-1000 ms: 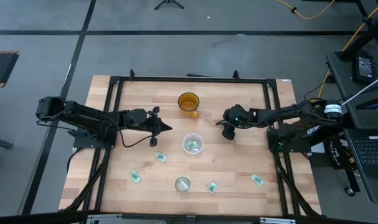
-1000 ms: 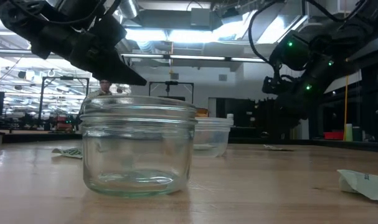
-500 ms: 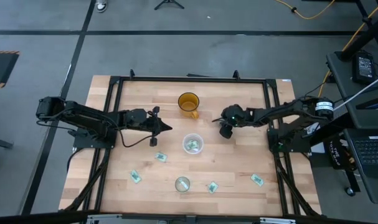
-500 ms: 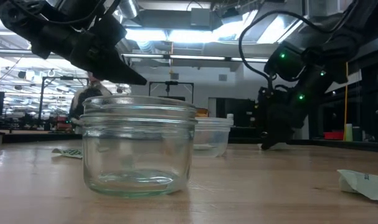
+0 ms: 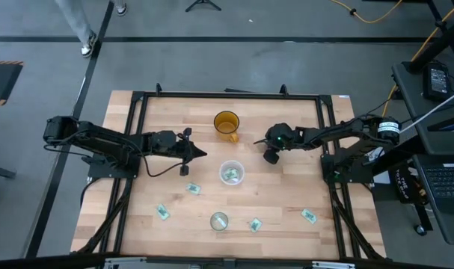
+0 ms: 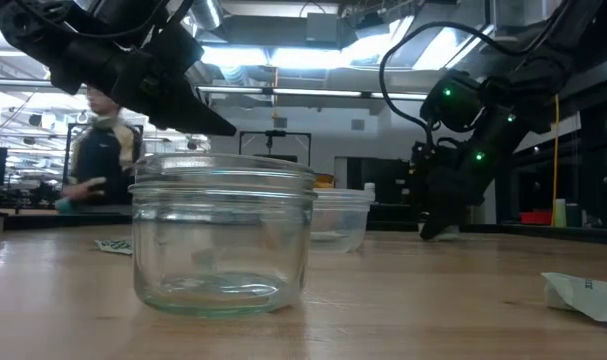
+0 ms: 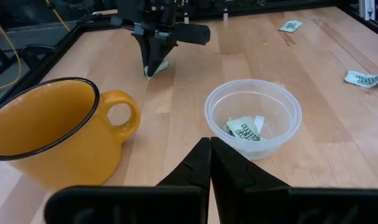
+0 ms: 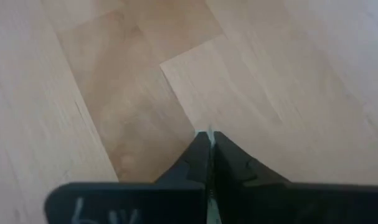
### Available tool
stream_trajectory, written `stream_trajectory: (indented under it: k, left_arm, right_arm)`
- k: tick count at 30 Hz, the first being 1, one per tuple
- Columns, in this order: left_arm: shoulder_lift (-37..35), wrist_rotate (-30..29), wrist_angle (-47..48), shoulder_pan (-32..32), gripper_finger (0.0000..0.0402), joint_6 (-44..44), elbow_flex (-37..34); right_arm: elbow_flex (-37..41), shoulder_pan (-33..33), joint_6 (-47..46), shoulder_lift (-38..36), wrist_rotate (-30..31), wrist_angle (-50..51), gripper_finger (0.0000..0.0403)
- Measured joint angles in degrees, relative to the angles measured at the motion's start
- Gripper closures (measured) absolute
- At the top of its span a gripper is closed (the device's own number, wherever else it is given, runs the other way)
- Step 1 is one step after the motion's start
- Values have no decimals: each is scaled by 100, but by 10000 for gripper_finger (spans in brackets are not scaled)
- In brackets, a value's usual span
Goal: Pick and place Stevia / Truvia into bins
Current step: Put the stevia packet into the transparent plastic container
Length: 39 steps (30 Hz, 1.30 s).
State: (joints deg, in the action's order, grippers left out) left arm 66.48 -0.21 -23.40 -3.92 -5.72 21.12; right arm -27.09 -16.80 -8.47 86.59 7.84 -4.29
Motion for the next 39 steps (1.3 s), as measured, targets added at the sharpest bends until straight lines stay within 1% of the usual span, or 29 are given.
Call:
stream_trajectory:
  k: [8, 14, 16, 23, 27, 31, 36, 39]
  left_arm:
    - [0, 1, 0, 0, 400, 0, 0]
    - [0, 1, 2, 1, 397, 0, 2]
    - [0, -19, 4, 0, 399, -2, 2]
    - [0, -577, 64, 0, 395, 41, 2]
    - [0, -609, 70, 1, 394, 321, 2]
    - [0, -611, 74, 1, 398, 348, 2]
    - [0, -611, 79, 2, 399, 352, 2]
    - [0, -612, 79, 1, 396, 355, 2]
  right_arm:
    - [-117, 2, 149, -10, -114, 72, 397]
    - [-385, 19, 302, -271, -737, 383, 400]
    - [-438, 13, 326, -398, -849, 375, 401]
    - [-453, 13, 495, -926, -859, 362, 401]
    - [-457, 13, 726, -1201, -824, 353, 402]
    - [-459, 52, 746, -1296, -825, 125, 402]
    - [-459, 236, 885, -1294, -1210, -197, 402]
    - [-459, 396, 885, -1292, -1259, -408, 402]
